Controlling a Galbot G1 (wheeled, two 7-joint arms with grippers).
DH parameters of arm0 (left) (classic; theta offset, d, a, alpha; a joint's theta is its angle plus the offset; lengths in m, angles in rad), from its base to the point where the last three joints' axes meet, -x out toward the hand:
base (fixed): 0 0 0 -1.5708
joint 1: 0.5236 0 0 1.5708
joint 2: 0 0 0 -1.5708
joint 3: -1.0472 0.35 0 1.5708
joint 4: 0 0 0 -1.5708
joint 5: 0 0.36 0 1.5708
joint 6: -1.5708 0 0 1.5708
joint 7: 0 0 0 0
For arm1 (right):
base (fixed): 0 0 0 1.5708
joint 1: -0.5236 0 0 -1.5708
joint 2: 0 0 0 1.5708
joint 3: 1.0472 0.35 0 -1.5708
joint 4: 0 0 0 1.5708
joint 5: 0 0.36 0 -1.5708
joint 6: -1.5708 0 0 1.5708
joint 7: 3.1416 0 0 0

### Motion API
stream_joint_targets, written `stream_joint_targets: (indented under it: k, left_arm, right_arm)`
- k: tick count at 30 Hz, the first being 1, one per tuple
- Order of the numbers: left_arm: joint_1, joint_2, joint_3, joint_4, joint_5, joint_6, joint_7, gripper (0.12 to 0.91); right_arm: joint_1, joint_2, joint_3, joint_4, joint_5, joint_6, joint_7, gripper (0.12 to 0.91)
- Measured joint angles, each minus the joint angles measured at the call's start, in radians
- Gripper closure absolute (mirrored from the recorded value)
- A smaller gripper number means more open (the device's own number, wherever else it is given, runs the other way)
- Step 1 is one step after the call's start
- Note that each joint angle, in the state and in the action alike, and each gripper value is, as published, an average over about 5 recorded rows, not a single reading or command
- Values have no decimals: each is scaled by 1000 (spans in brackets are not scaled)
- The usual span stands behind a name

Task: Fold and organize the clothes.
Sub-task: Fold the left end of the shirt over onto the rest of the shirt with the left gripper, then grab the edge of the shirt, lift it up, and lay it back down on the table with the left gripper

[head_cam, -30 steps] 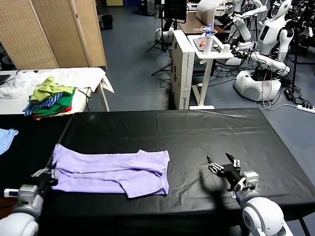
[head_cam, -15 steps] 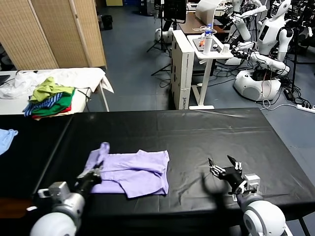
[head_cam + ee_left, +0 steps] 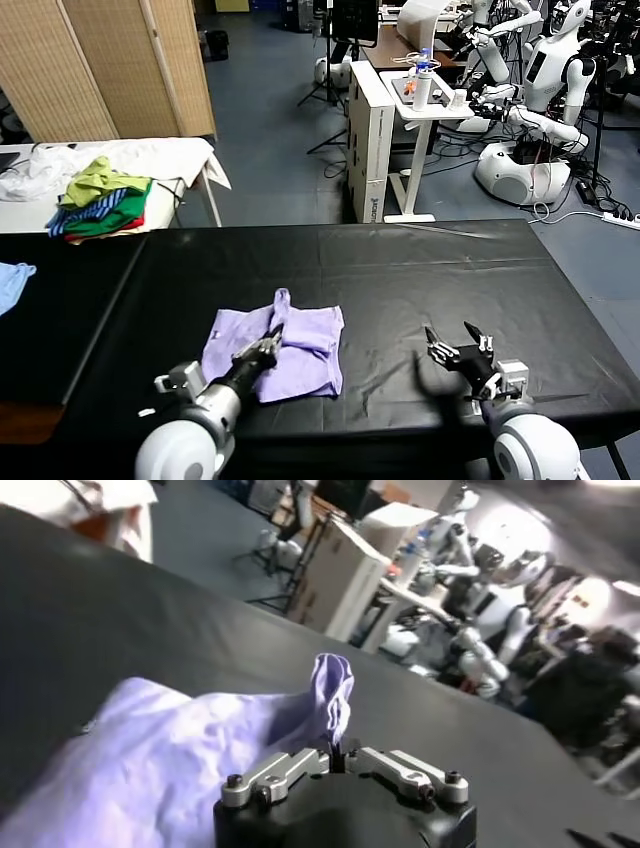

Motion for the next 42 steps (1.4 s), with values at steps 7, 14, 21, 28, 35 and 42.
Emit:
stream_joint_targets:
  k: [7,14,21,28,35,42]
  left_arm:
    - [-16,-13,27,10,-15,3,26,846]
    - [-35,-33,44,37,-2,2,26,846]
    - [-38,-57,64,72,41,-8,23,846]
    - [-43,-79,66,95,49,-23,23,628]
    - [-28,-90,35,64,-82,-22,-3,214]
    - [-22,-3,-46,79,55,-107,88,124]
  right_arm:
    - [-3,6,-6,-3,-8,1,0,118]
    - [-4,12,-13,-4,-14,1,0,118]
    - [2,13,-23,-4,-17,0,-2,118]
    - [11,-4,-39,0,-16,-1,-22,118]
    - [46,-39,-89,8,39,-3,-46,118]
    - [112,-68,-170,0,69,-12,-54,118]
